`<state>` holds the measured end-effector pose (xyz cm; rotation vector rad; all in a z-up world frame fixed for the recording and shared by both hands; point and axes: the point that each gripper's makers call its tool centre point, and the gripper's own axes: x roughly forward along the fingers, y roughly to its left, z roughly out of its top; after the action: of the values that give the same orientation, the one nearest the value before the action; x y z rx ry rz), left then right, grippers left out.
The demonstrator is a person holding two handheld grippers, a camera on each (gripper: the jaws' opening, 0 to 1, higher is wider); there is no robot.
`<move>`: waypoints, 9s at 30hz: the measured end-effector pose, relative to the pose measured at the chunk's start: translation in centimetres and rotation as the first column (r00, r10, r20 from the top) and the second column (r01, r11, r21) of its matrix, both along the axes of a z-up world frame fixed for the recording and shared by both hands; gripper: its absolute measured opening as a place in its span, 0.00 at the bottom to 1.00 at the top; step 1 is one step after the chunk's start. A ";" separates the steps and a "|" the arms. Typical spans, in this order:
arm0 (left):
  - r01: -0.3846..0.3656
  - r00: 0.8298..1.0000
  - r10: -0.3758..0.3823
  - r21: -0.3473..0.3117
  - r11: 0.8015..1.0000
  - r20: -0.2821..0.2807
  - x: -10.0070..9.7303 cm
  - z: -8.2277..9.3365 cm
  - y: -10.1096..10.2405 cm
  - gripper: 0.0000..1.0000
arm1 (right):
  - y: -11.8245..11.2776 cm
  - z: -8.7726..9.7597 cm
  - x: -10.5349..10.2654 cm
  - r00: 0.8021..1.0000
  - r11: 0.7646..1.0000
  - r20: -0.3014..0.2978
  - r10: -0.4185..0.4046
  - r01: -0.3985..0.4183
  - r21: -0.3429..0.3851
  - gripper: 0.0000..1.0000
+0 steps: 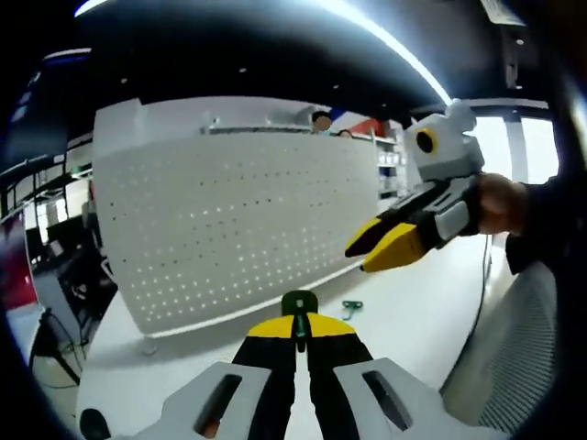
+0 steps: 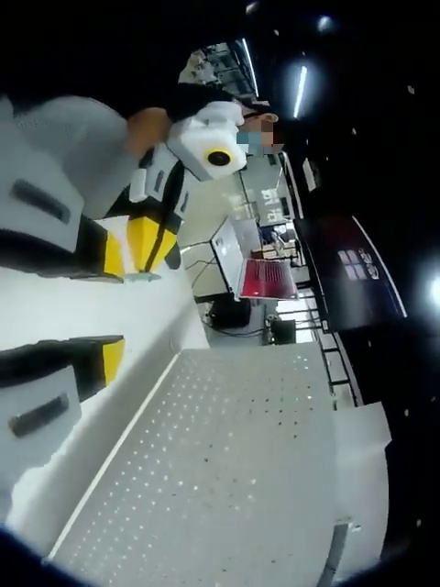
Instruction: Insert the hook assembly into the mounting plate slot until the hook locks in place.
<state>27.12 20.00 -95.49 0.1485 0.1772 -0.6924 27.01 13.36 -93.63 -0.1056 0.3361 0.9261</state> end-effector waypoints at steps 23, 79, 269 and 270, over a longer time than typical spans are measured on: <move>-0.161 0.984 0.164 -0.046 0.986 0.066 5.9 7.6 2.6 0.03 | -3.7 0.5 0.5 0.956 0.972 0.178 -0.235 0.230 0.048 0.40; -0.410 0.872 0.439 -0.167 0.897 0.217 25.7 15.4 5.1 0.03 | -5.8 -1.0 2.3 0.941 0.955 0.177 -0.289 0.295 -0.009 0.45; -0.128 0.987 0.144 -0.200 0.971 0.067 3.0 3.6 2.1 0.50 | -7.3 -17.1 5.6 0.993 0.916 -0.097 -0.067 0.023 -0.399 0.26; -0.130 0.987 0.146 -0.202 0.971 0.067 3.0 3.6 2.2 0.50 | -7.5 -17.2 5.9 0.994 0.905 -0.080 -0.069 0.028 -0.425 0.27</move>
<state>30.14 22.18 -91.88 -0.0253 0.0393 -0.5604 32.86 5.89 -110.88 -0.4535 0.6227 0.7975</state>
